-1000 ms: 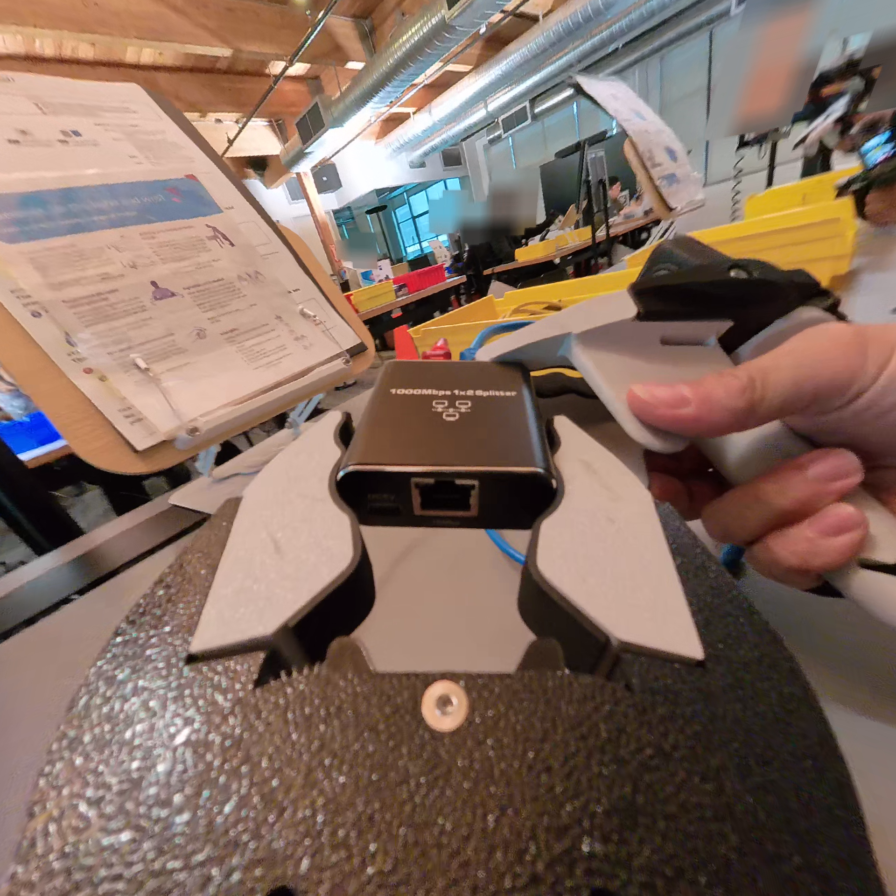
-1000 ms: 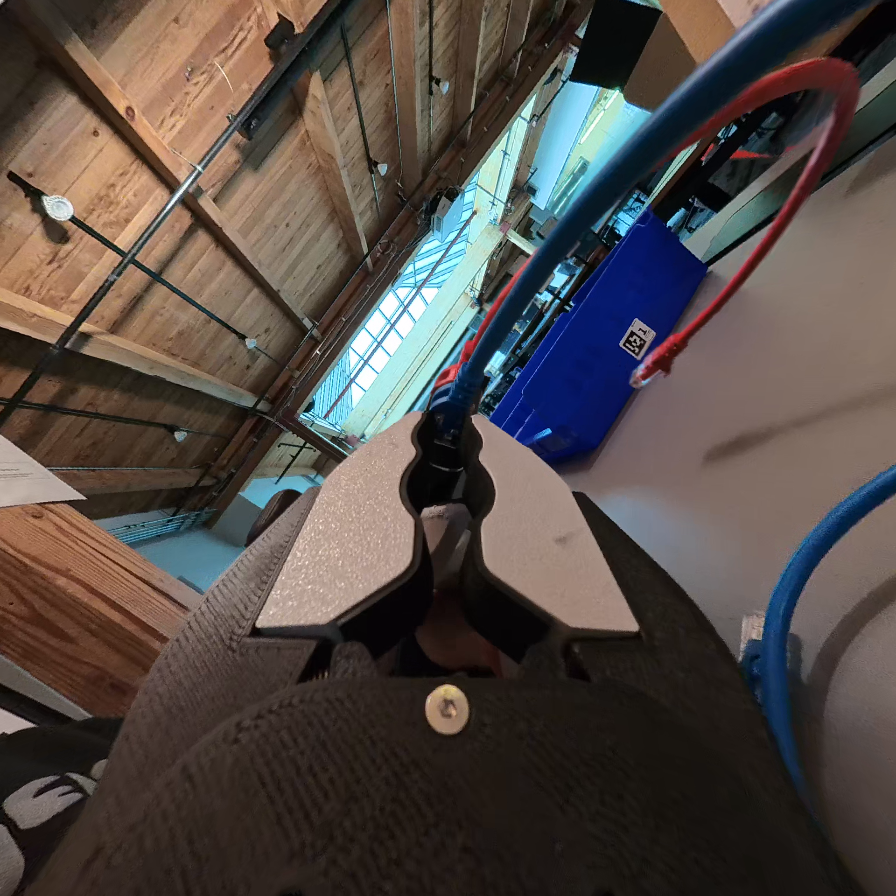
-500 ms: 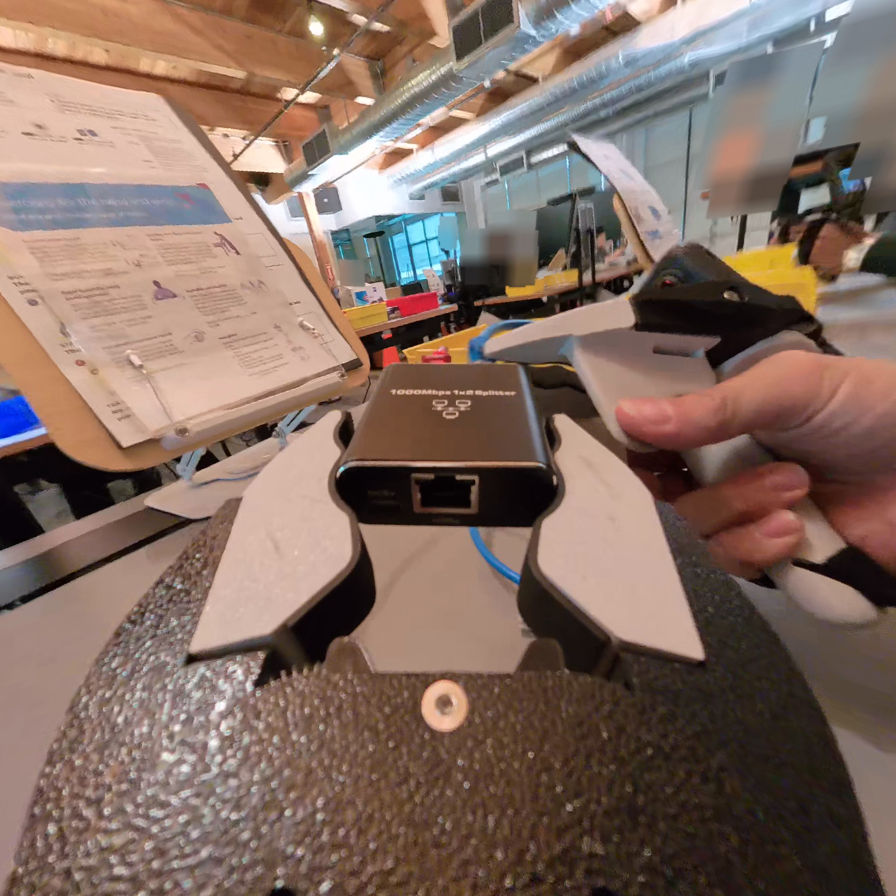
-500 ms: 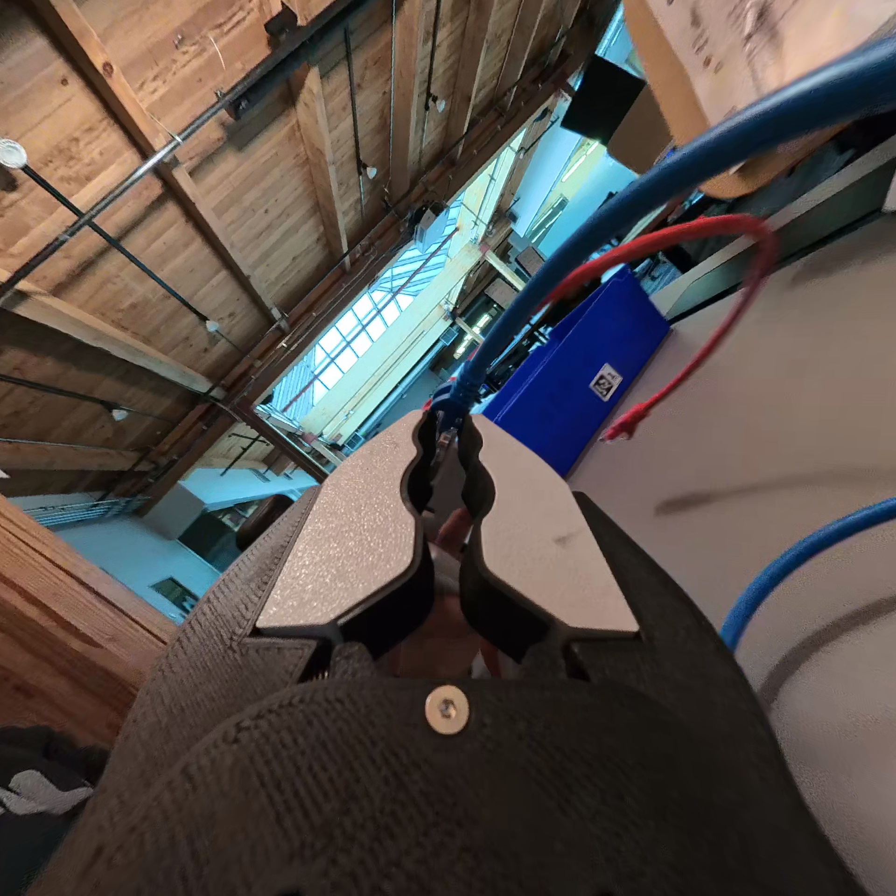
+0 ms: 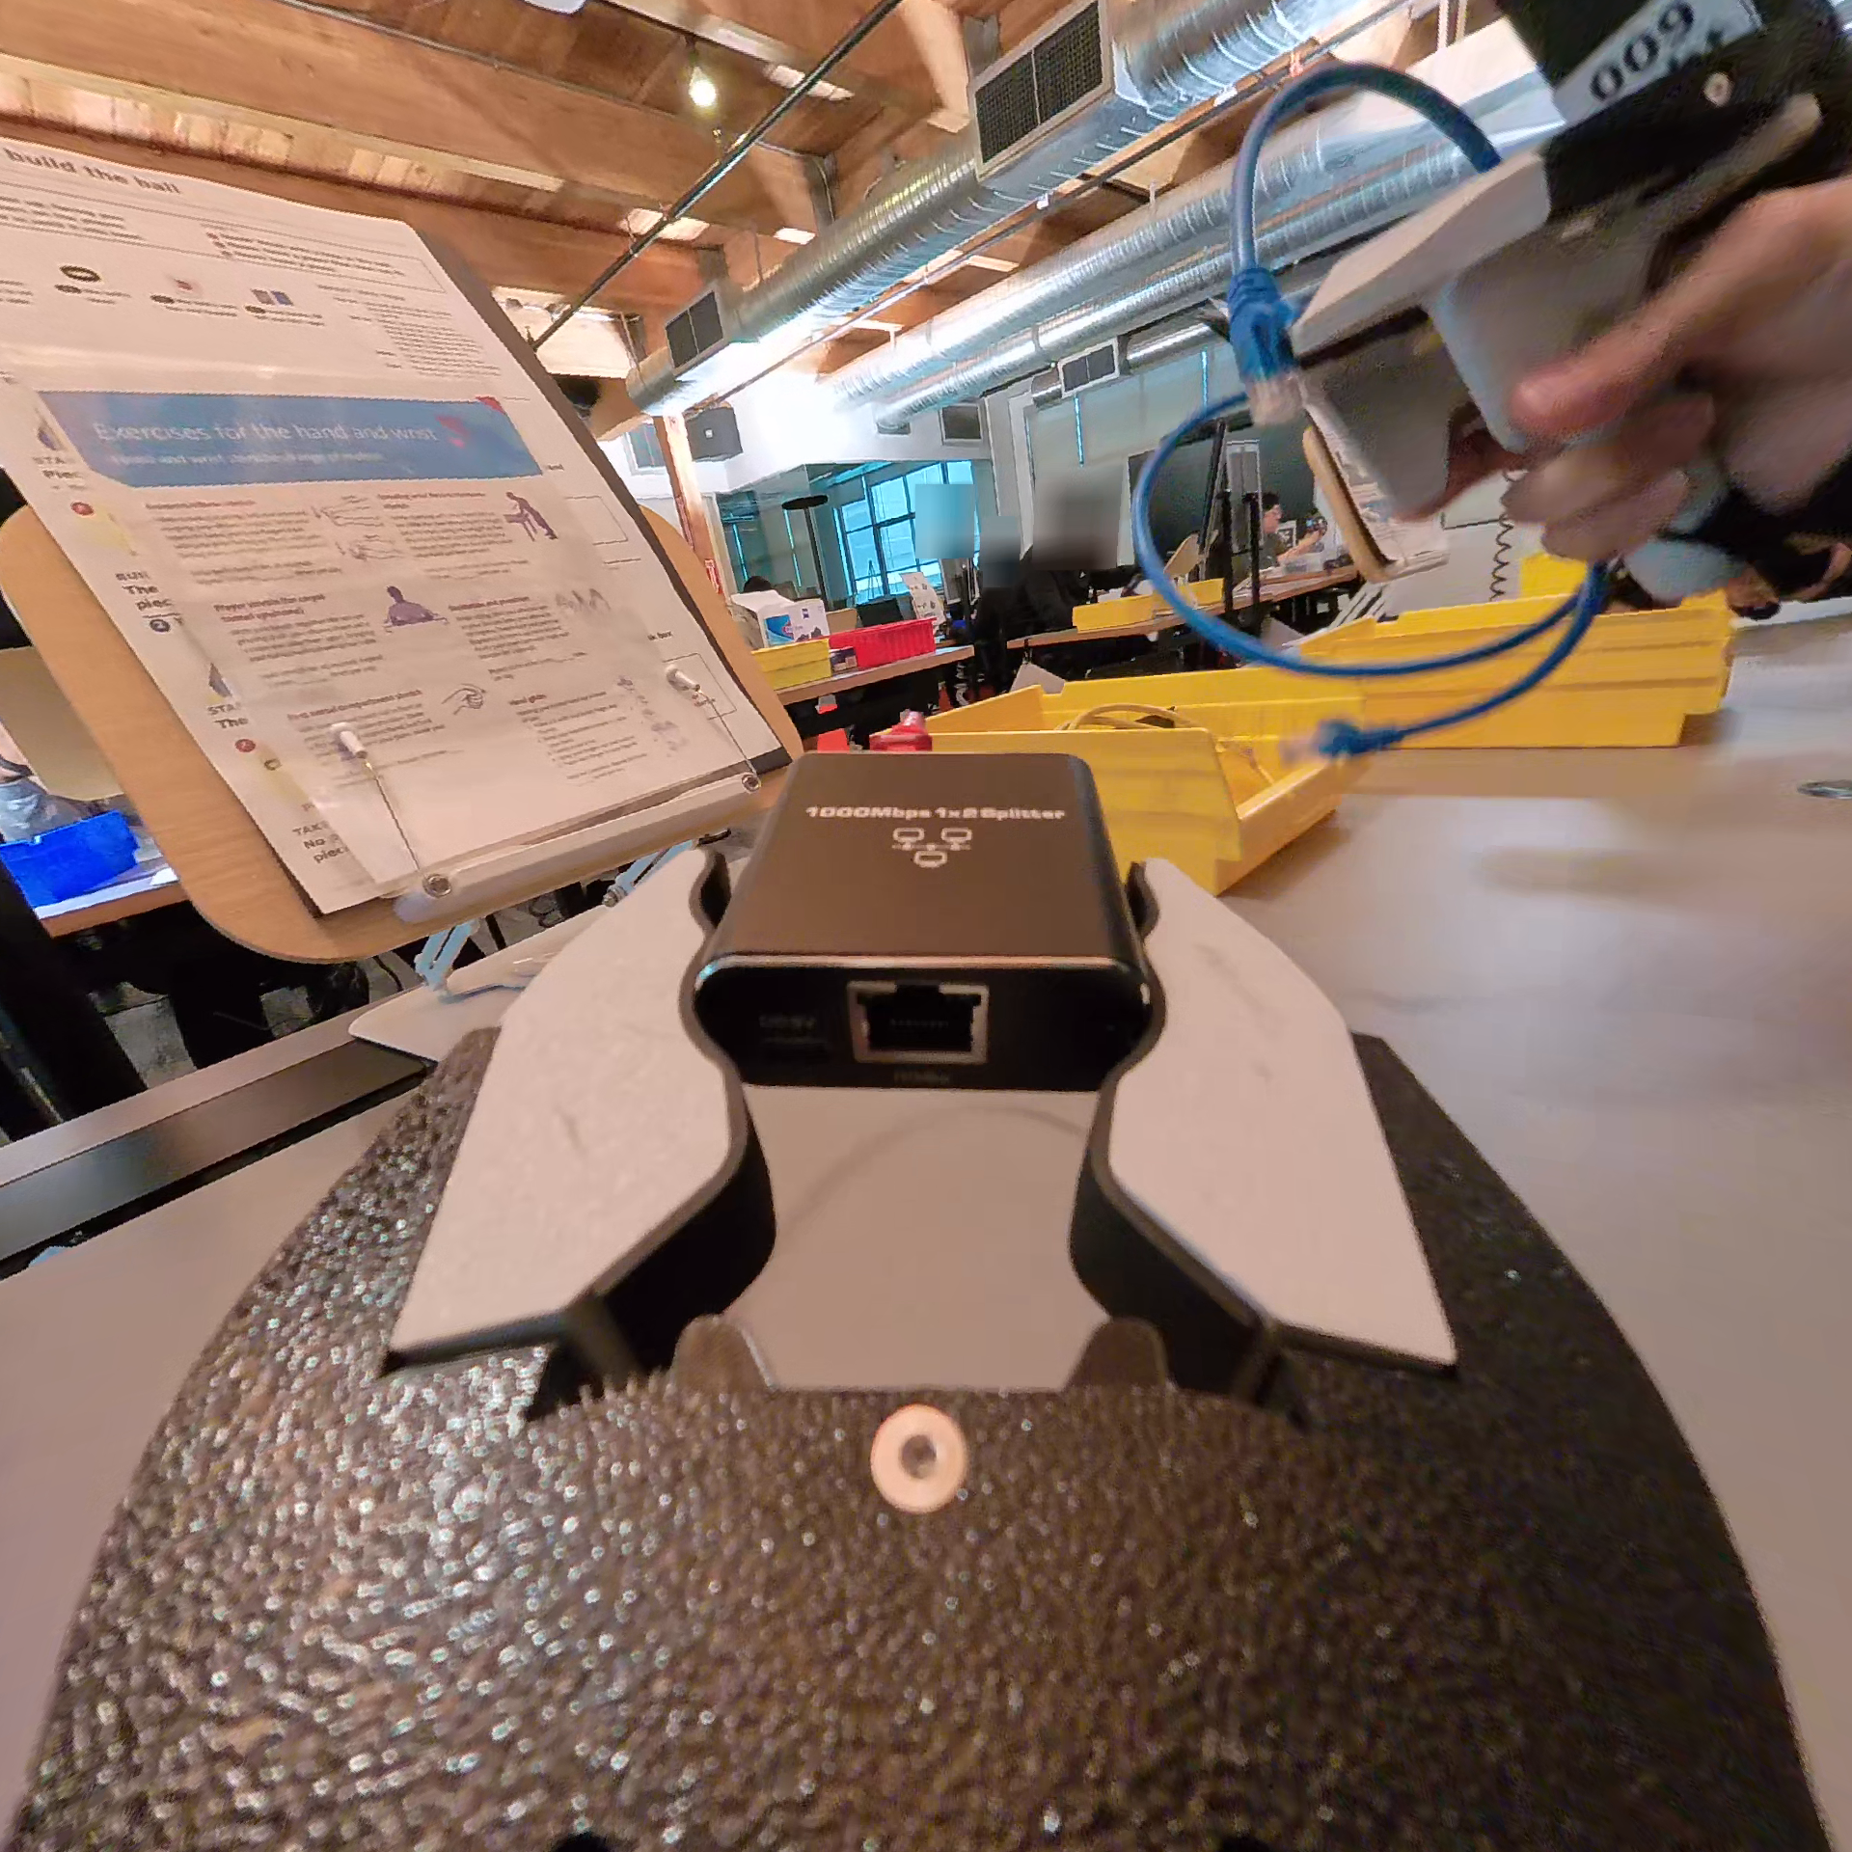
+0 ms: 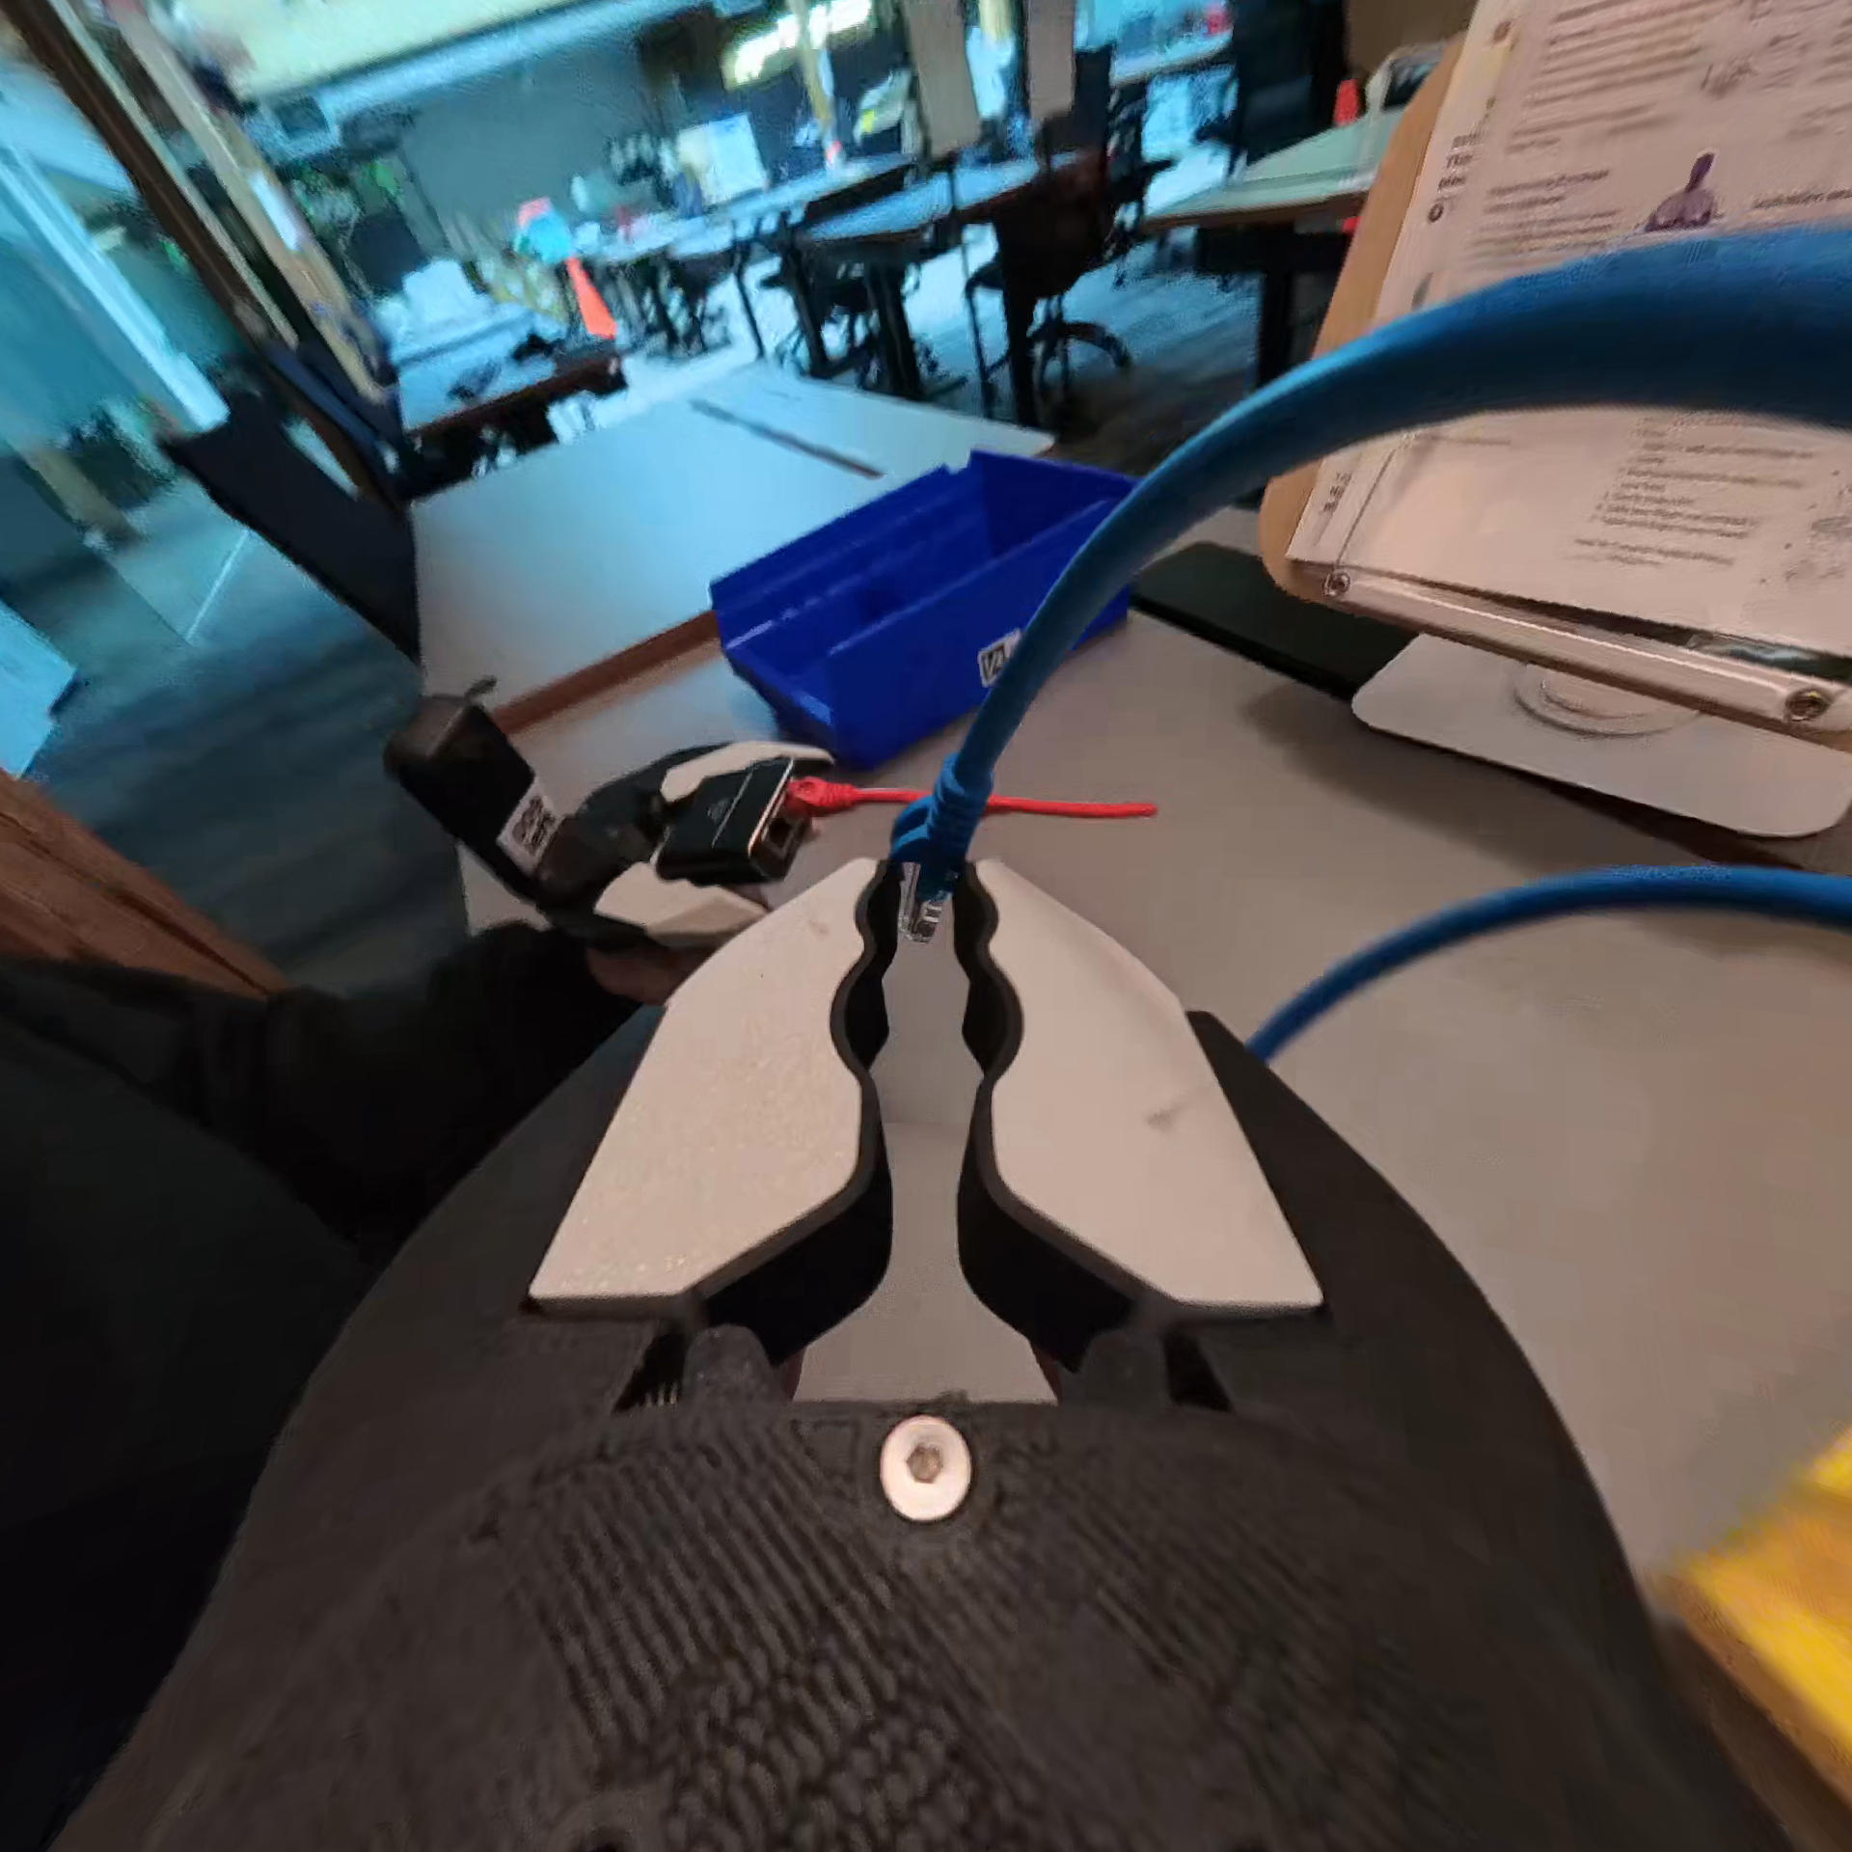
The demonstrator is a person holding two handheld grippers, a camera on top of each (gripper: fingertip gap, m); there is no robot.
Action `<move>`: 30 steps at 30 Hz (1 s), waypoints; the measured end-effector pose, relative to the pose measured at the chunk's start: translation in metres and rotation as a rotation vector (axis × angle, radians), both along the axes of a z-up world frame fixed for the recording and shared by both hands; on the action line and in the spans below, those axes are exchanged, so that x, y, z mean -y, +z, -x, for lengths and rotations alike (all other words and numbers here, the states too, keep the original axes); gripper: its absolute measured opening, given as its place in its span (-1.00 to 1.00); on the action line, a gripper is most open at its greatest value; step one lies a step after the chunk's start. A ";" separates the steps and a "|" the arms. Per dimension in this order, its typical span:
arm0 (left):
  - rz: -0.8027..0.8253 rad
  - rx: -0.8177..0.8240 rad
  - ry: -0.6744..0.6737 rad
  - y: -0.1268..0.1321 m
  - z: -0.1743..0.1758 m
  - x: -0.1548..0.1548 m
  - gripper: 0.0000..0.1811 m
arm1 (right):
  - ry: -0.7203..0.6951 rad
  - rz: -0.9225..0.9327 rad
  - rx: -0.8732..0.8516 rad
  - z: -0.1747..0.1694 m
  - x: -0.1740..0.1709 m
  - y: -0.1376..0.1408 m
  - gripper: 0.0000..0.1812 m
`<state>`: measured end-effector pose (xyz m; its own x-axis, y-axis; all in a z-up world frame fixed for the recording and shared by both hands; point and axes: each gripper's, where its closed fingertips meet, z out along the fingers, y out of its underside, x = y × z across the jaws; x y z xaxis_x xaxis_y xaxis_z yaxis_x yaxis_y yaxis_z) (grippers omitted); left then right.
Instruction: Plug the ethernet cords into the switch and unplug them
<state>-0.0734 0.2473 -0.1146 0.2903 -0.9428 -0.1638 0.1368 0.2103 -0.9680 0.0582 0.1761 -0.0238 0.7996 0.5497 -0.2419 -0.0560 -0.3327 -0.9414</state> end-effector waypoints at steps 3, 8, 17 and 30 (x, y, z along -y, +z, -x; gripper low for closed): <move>0.001 -0.002 -0.008 0.000 -0.001 0.001 -0.19 | 0.059 0.075 0.052 -0.042 0.009 0.011 -0.88; 0.003 -0.013 -0.021 -0.002 -0.003 0.003 -0.19 | 0.077 0.204 0.186 -0.128 0.001 -0.005 -0.88; -0.005 -0.027 -0.026 -0.005 -0.005 0.003 -0.19 | 0.043 0.328 0.016 -0.191 -0.040 -0.075 -0.87; 0.005 -0.023 -0.050 -0.005 -0.005 0.005 -0.19 | -0.223 0.756 0.222 -0.239 -0.041 -0.177 -0.61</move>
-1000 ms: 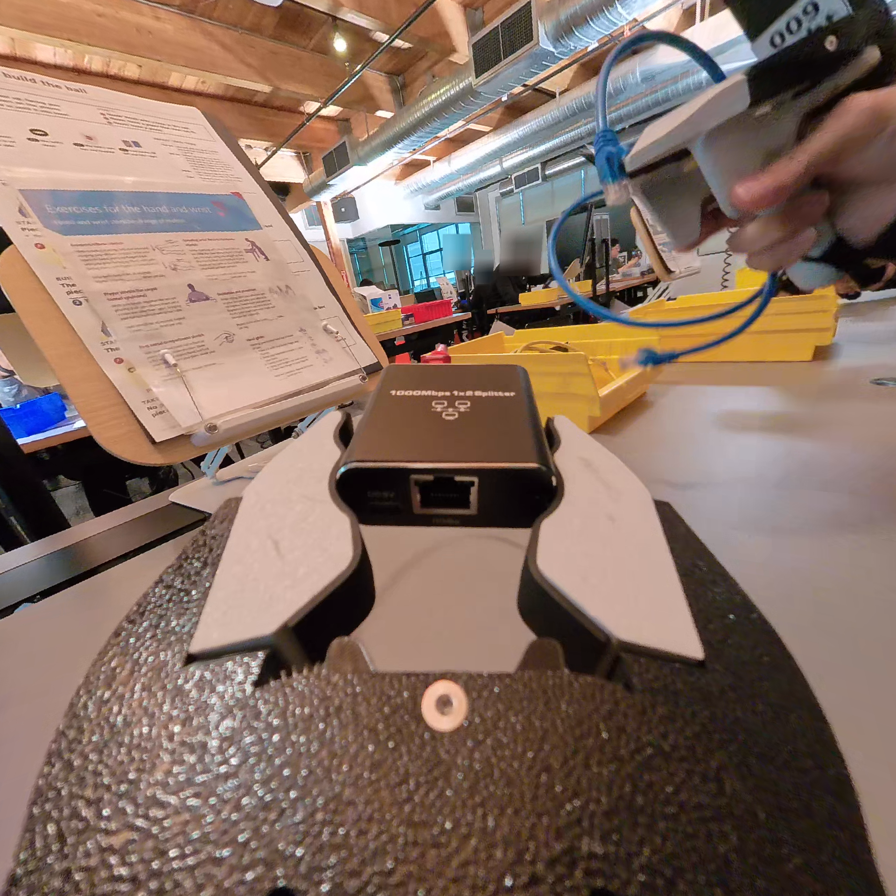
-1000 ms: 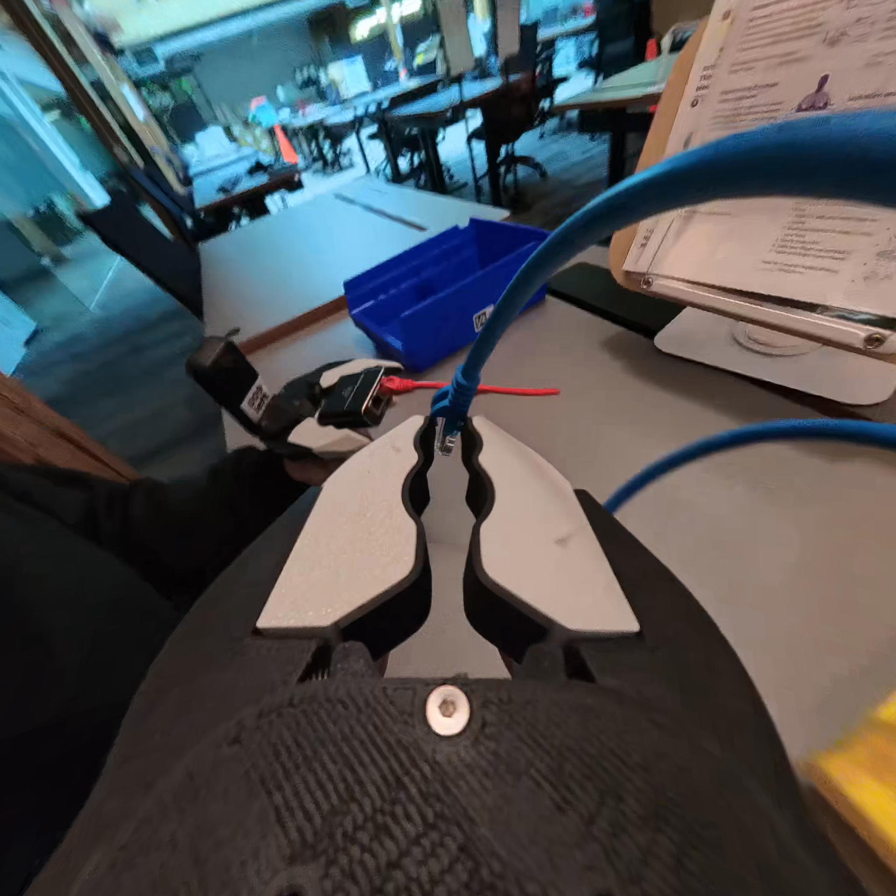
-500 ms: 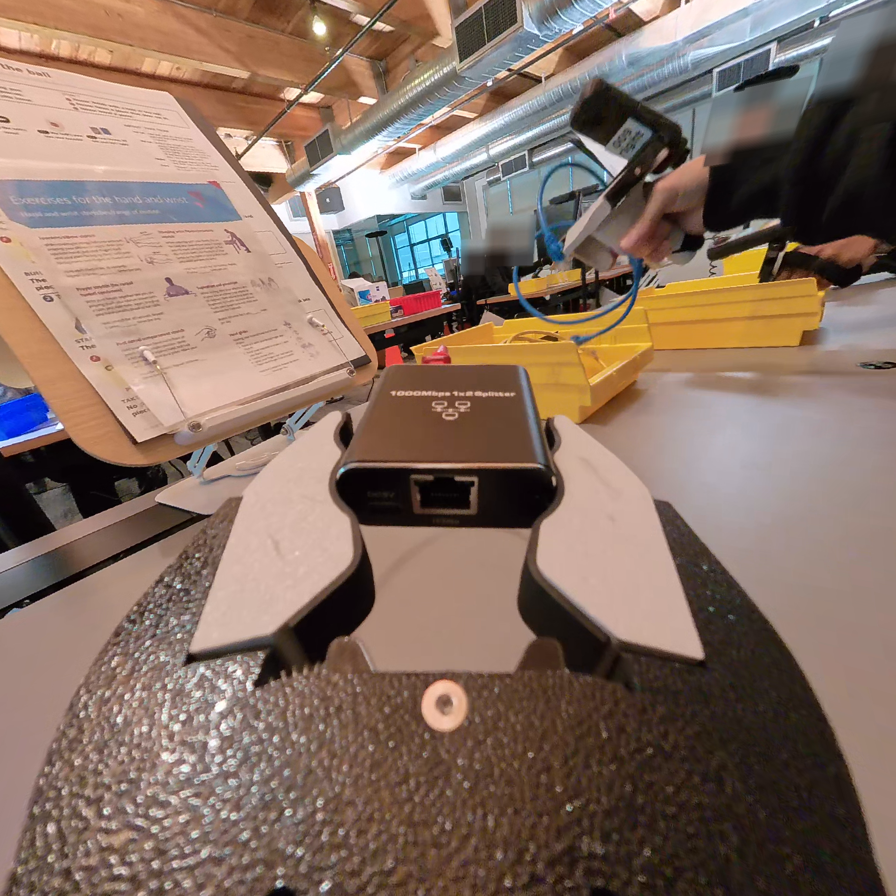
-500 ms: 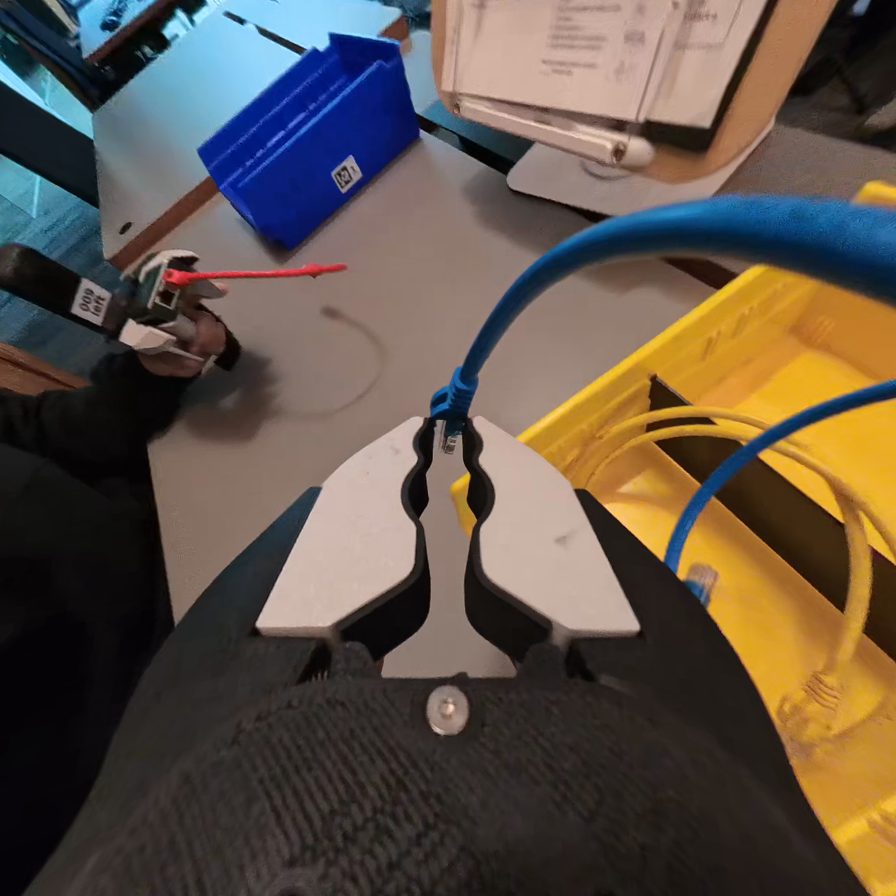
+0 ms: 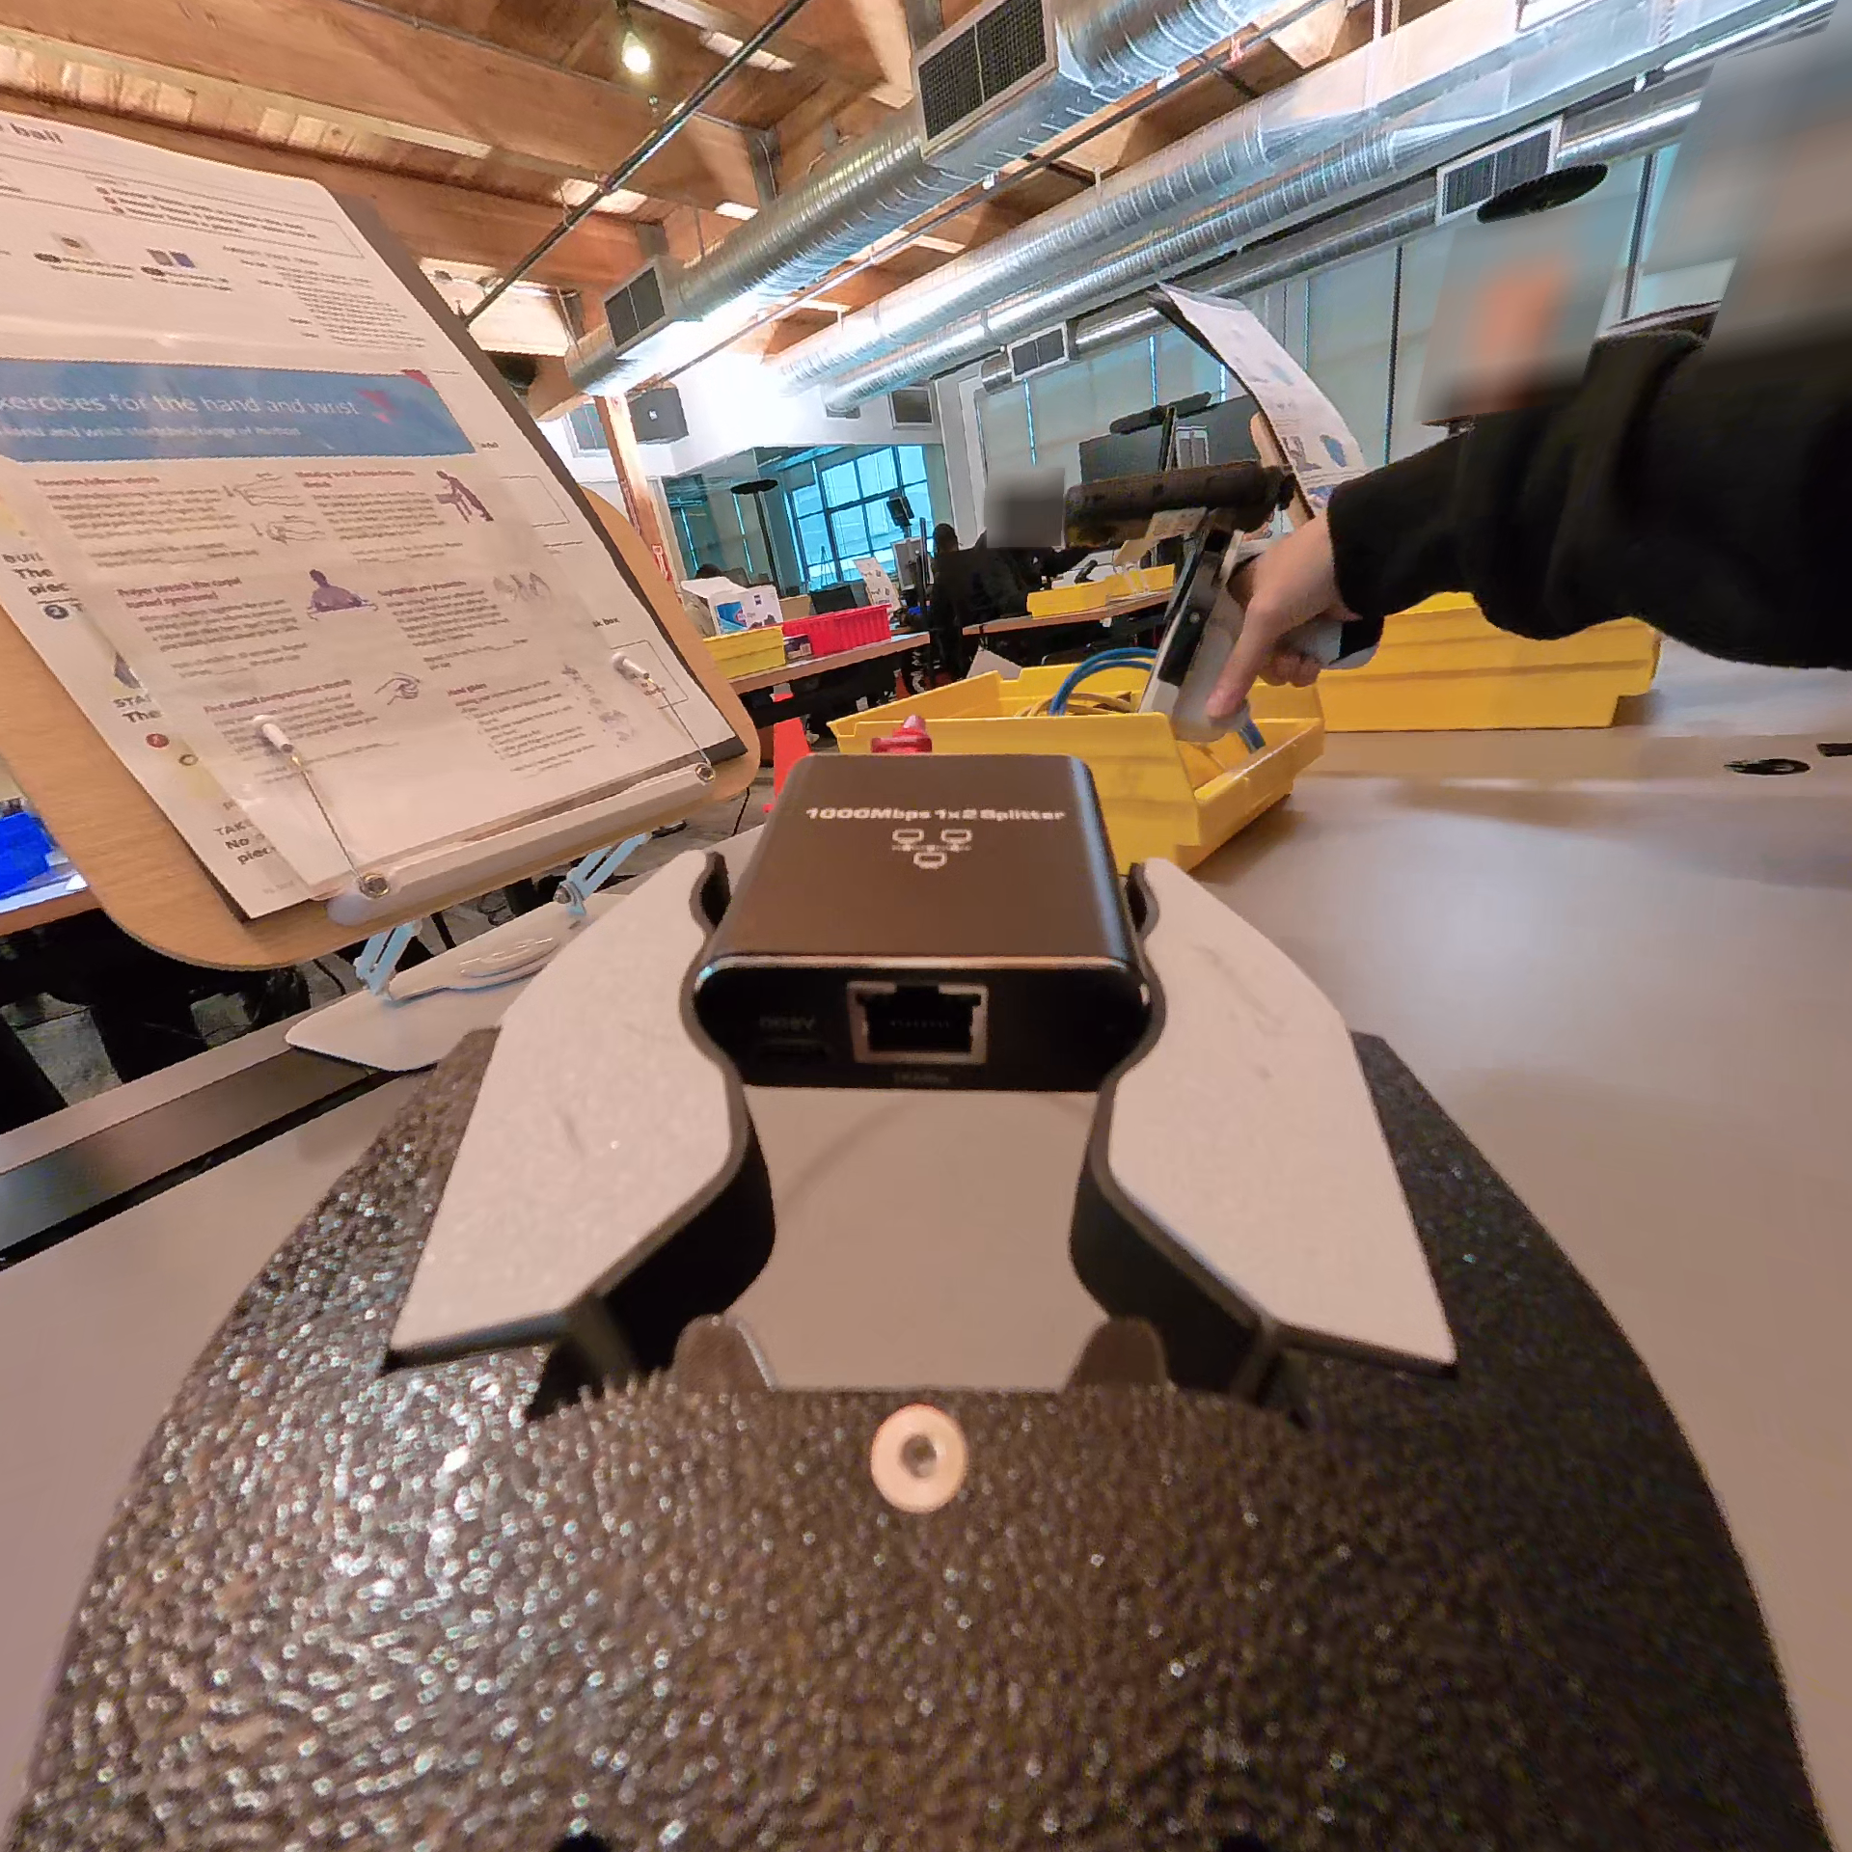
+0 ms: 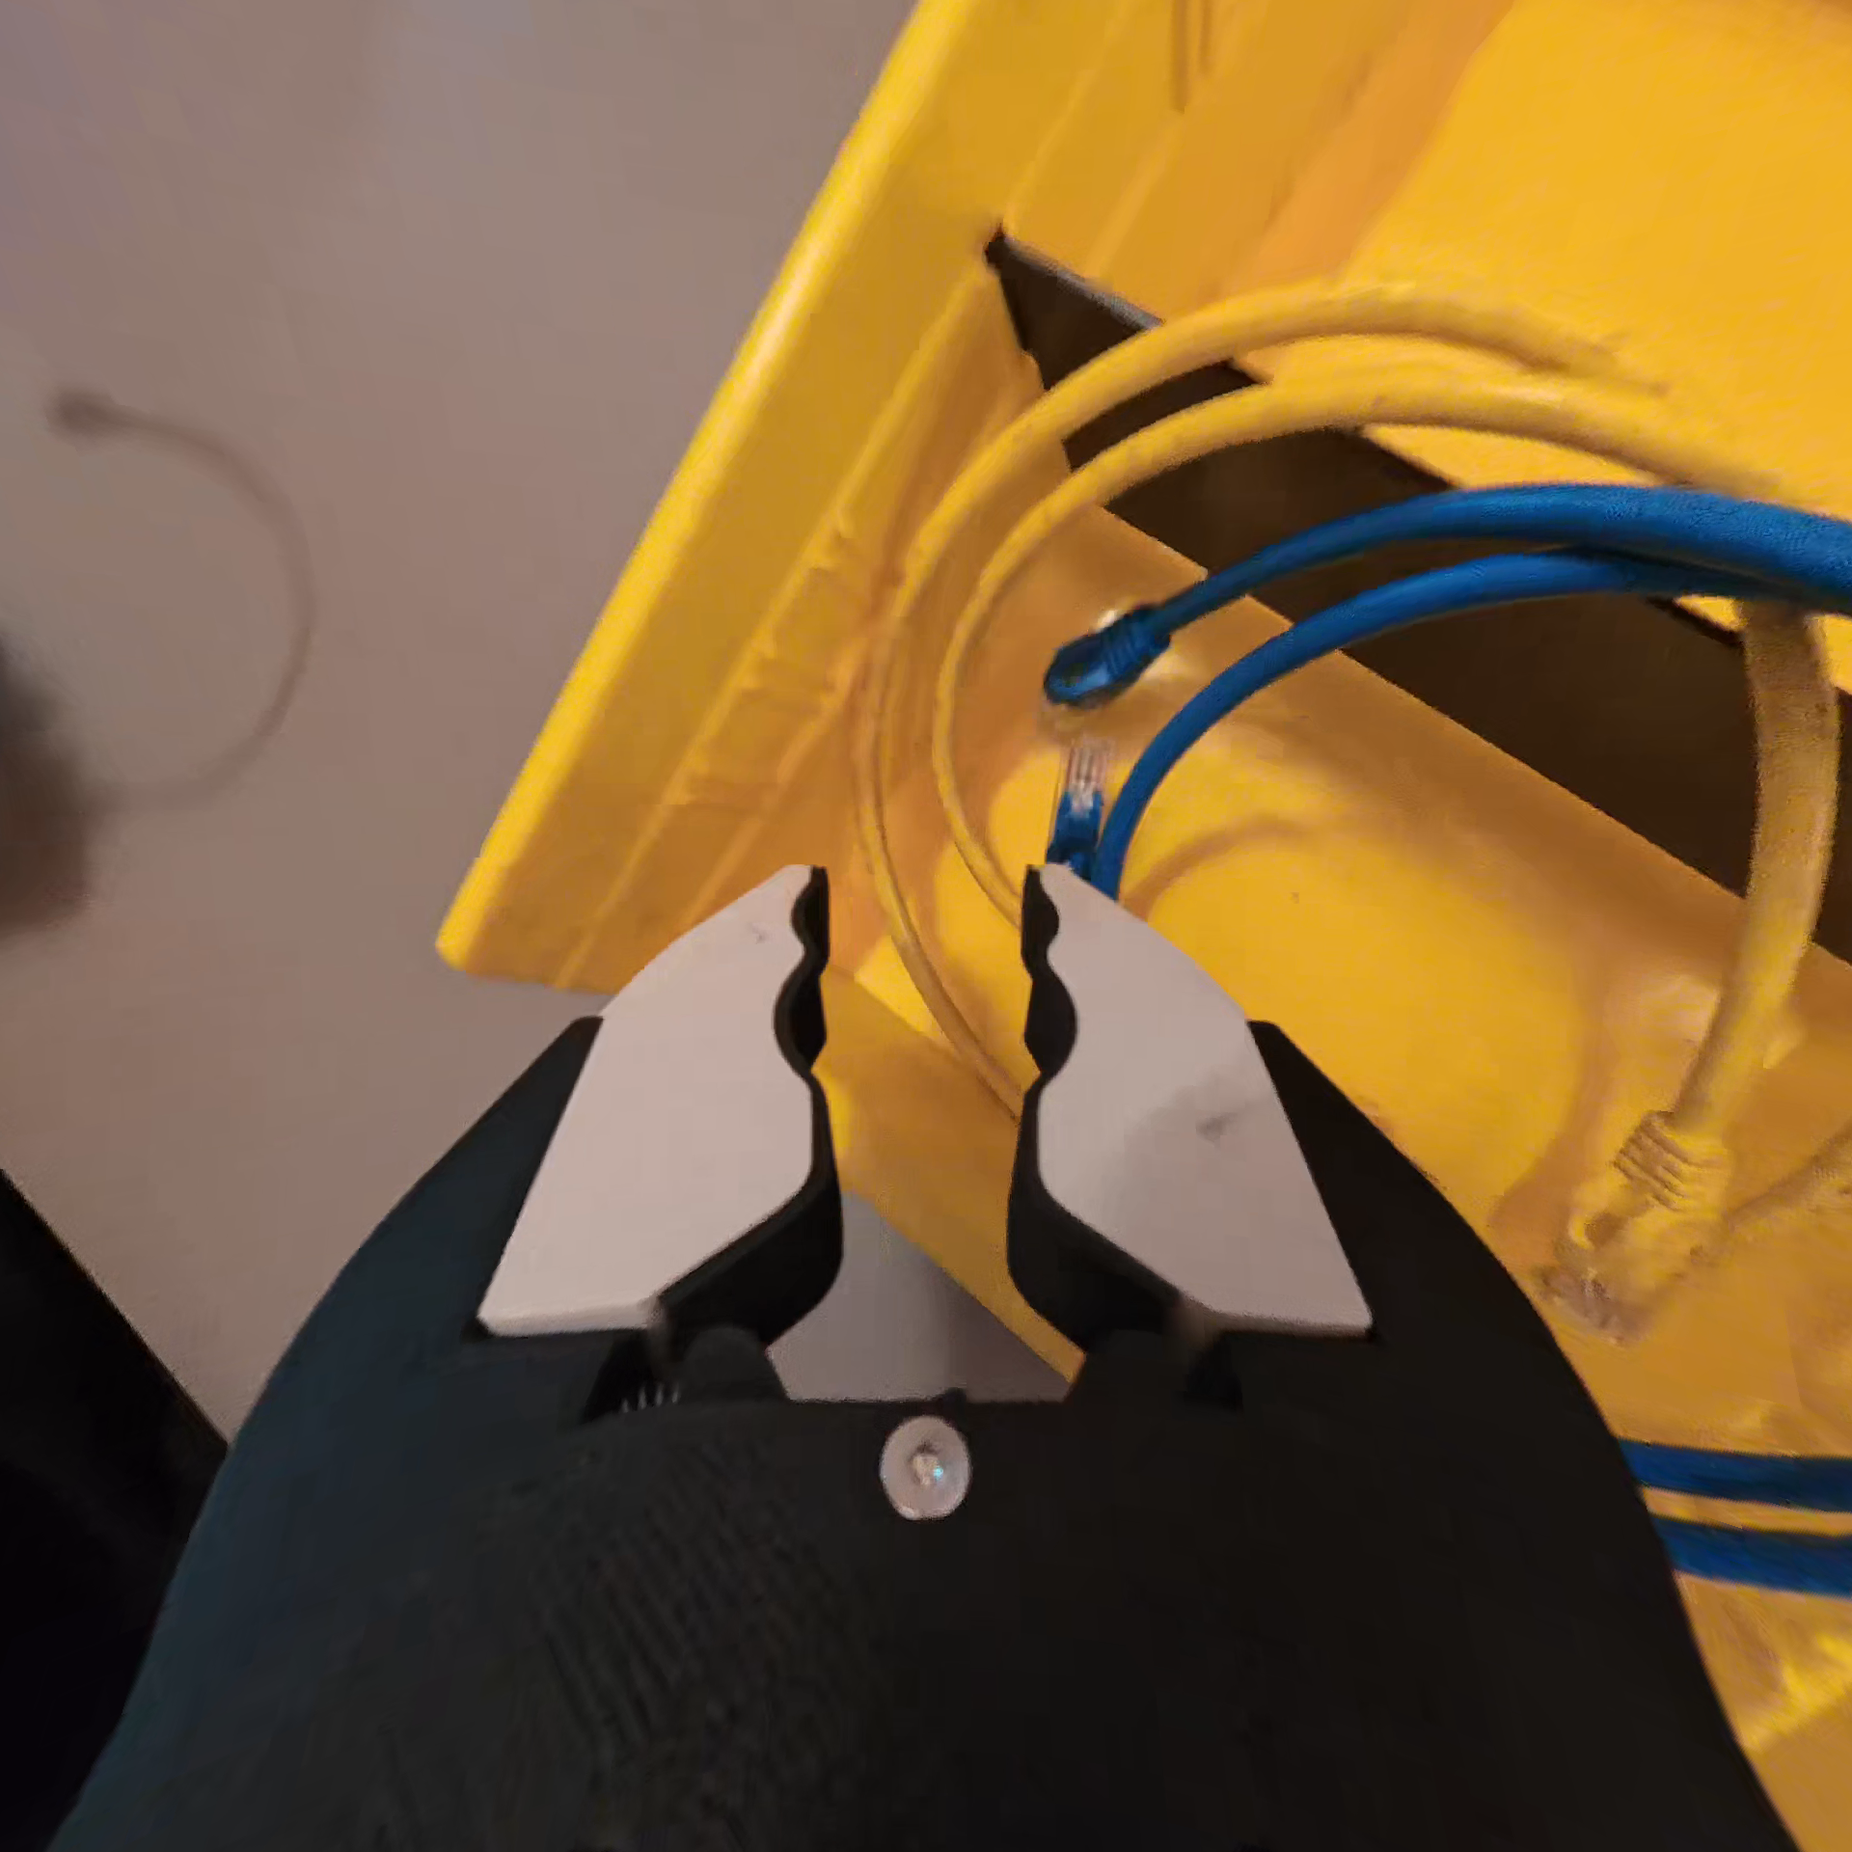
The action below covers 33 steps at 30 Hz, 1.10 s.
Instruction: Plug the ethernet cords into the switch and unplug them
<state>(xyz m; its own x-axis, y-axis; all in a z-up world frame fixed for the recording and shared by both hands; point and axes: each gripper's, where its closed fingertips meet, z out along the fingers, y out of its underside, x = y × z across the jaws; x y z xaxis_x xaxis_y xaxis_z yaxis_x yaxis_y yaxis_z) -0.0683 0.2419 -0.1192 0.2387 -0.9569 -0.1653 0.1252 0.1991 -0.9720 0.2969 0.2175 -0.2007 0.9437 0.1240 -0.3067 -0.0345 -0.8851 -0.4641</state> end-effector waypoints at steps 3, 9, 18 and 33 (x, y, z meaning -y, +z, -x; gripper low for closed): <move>0.001 0.002 -0.002 0.000 0.001 0.000 -0.19 | -0.080 -0.136 -0.141 0.013 -0.003 0.036 -0.32; 0.004 0.001 -0.026 0.001 -0.001 0.004 -0.19 | -0.110 -0.481 -0.436 0.092 0.012 0.108 -0.13; -0.021 0.003 -0.078 0.001 -0.005 0.015 -0.19 | 0.024 -0.521 -0.943 0.294 0.029 0.091 -0.13; -0.135 -0.036 -0.121 0.000 -0.013 0.034 -0.19 | -0.206 -0.600 -1.306 0.356 0.003 0.090 -0.60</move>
<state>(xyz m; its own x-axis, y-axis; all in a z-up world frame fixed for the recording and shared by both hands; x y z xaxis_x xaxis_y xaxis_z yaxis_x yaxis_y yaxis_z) -0.0556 0.2074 -0.1195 0.1150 -0.9467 -0.3007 0.1218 0.3139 -0.9416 -0.0589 0.2140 -0.1103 0.0535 0.4395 -0.8967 -0.8147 -0.5000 -0.2937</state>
